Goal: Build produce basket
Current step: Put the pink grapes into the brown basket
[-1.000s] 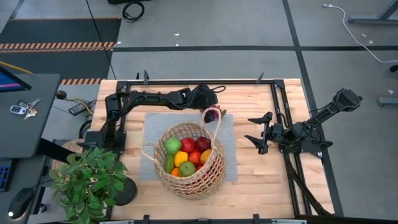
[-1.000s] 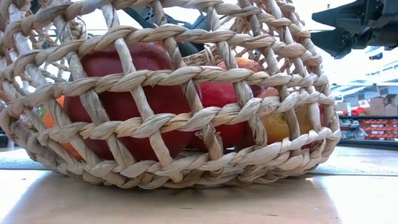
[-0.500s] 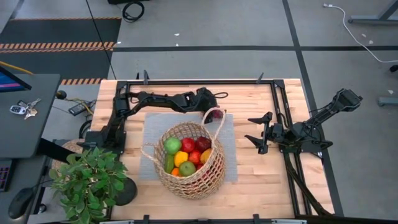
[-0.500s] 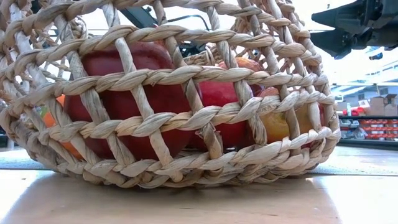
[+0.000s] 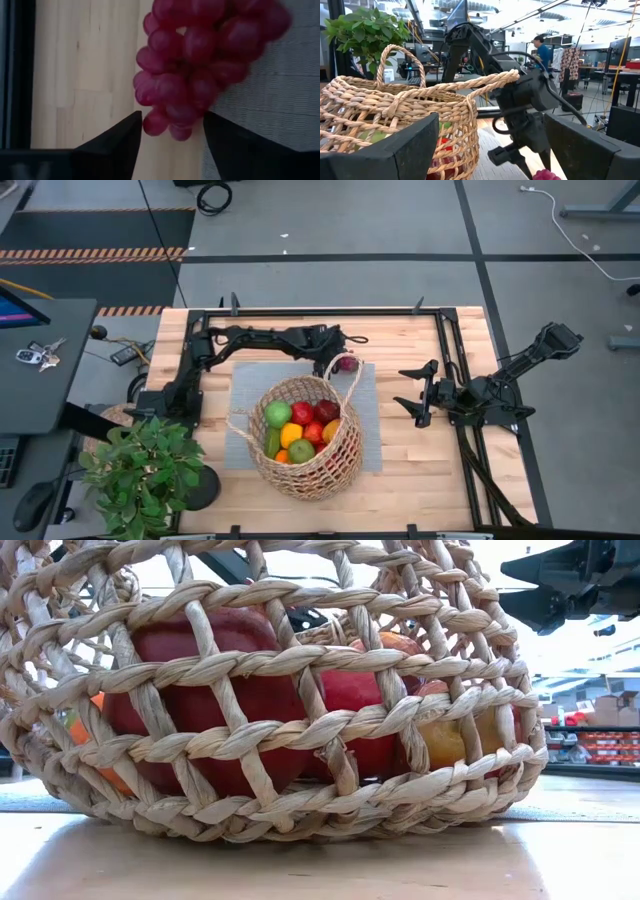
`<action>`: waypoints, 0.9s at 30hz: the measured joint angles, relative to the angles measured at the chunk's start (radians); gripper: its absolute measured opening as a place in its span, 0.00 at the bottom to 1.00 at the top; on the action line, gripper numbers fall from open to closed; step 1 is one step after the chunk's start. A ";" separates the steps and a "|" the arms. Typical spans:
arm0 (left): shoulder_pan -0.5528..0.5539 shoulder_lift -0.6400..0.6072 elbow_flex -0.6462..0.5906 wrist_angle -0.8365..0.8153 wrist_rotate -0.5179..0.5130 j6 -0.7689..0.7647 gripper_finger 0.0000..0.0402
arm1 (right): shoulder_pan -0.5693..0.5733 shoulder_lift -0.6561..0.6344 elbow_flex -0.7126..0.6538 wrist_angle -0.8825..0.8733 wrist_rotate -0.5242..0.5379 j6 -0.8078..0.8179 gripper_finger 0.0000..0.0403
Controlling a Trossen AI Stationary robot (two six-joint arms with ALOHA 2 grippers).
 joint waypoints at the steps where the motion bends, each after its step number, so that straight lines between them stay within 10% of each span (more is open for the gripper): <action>1: 0.001 0.008 0.003 0.001 0.000 0.006 0.53 | 0.000 0.000 0.000 0.000 0.000 0.000 0.90; 17: -0.003 0.023 0.005 0.132 -0.011 0.059 0.04 | 0.000 0.000 0.000 0.000 0.000 0.000 0.90; 27: -0.005 -0.013 0.005 0.148 -0.010 0.040 0.03 | 0.000 0.000 0.000 0.000 0.000 0.000 0.90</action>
